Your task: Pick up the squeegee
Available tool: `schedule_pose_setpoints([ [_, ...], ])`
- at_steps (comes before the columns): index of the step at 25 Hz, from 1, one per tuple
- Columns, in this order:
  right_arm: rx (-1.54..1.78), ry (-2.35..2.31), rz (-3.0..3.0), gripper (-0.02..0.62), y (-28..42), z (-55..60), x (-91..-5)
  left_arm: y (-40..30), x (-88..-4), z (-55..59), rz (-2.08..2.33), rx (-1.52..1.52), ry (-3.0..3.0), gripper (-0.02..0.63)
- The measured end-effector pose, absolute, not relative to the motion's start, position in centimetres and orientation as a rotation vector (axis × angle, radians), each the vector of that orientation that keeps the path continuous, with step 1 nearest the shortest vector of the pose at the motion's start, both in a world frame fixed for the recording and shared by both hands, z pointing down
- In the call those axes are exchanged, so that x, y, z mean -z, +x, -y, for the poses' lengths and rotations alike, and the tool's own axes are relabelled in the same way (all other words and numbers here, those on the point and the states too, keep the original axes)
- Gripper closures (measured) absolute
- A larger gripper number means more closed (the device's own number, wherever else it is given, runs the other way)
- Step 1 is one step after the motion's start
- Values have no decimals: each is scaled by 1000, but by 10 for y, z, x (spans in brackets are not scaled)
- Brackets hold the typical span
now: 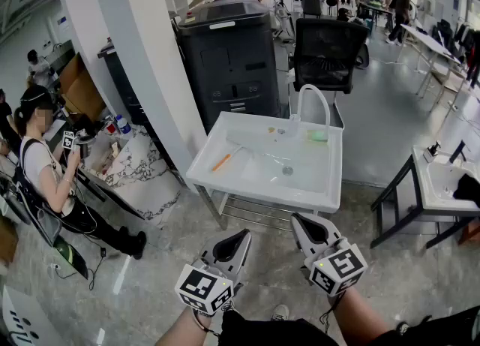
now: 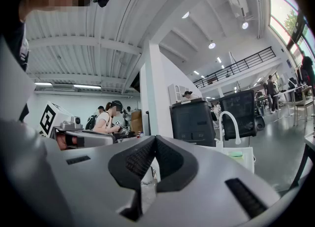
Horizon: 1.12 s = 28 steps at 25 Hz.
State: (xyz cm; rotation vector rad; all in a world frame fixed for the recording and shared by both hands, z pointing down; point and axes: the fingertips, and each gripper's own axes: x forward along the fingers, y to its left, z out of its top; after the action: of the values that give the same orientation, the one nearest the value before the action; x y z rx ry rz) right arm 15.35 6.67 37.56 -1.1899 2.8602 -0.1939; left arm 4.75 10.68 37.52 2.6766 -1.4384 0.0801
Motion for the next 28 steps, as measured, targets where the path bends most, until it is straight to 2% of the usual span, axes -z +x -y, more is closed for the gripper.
schedule_pose_setpoints([
  [14,203,-1177,-2851,578,131,-58,-377,20,-381,-100,1445,-80,2655,591],
  [28,204,-1189,-2880,578,53,-32,-378,-67,-388,-78,1467,-92,2616,591],
])
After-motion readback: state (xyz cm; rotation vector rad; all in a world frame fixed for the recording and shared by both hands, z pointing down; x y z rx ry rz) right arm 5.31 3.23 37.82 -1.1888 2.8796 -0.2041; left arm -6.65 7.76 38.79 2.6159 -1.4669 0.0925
